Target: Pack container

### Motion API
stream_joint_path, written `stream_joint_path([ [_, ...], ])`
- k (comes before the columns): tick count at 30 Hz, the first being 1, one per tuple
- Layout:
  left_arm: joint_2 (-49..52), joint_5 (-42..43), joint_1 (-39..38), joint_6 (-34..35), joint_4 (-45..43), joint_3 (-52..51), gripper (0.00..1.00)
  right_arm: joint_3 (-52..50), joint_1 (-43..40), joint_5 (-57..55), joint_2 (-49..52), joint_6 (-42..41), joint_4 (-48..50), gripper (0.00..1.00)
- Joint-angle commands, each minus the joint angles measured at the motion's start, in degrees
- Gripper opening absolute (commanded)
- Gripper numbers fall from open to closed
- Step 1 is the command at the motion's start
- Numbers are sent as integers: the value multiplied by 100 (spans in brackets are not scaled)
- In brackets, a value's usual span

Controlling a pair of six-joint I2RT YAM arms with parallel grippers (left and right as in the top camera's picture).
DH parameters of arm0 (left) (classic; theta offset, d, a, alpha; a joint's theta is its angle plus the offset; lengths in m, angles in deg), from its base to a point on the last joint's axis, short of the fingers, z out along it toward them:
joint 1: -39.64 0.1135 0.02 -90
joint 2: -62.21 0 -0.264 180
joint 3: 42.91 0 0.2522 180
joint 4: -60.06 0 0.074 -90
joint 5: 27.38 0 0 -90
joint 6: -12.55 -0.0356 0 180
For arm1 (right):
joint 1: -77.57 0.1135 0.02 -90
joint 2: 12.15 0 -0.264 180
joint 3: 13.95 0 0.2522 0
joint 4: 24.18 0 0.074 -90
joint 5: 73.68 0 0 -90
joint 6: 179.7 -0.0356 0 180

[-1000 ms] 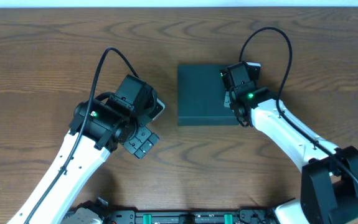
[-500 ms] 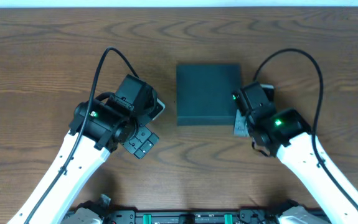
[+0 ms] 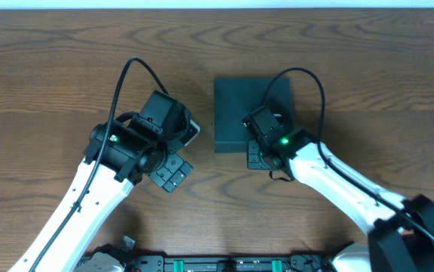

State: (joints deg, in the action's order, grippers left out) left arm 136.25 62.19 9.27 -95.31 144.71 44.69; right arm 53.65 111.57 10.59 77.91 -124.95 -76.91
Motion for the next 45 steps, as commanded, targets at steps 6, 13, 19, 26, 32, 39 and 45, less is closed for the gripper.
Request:
stream_joint_path([
  [6, -20, -61, 35, -33, 22, -4, 95, -4, 48, -350, 363, 544, 1025, 1],
  [13, -20, -61, 35, -35, 22, -4, 95, -4, -22, -234, 555, 546, 1714, 1],
  [19, -20, -61, 35, -35, 22, -4, 95, -4, -70, -317, 610, 555, 2118, 1],
  [26, -20, -61, 35, -35, 22, -4, 95, -4, -260, -382, 610, 1003, 2103, 1],
  [32, -20, -61, 35, -35, 22, -4, 95, 7, -33, 267, -177, 1091, 1593, 2],
  [39, -20, -61, 35, -35, 22, -4, 95, 7, -295, 232, -2081, 2107, 874, 1],
  [45, -20, -61, 35, -35, 22, -4, 96, -35, -2072, 1574, -3689, 3036, -160, 62],
])
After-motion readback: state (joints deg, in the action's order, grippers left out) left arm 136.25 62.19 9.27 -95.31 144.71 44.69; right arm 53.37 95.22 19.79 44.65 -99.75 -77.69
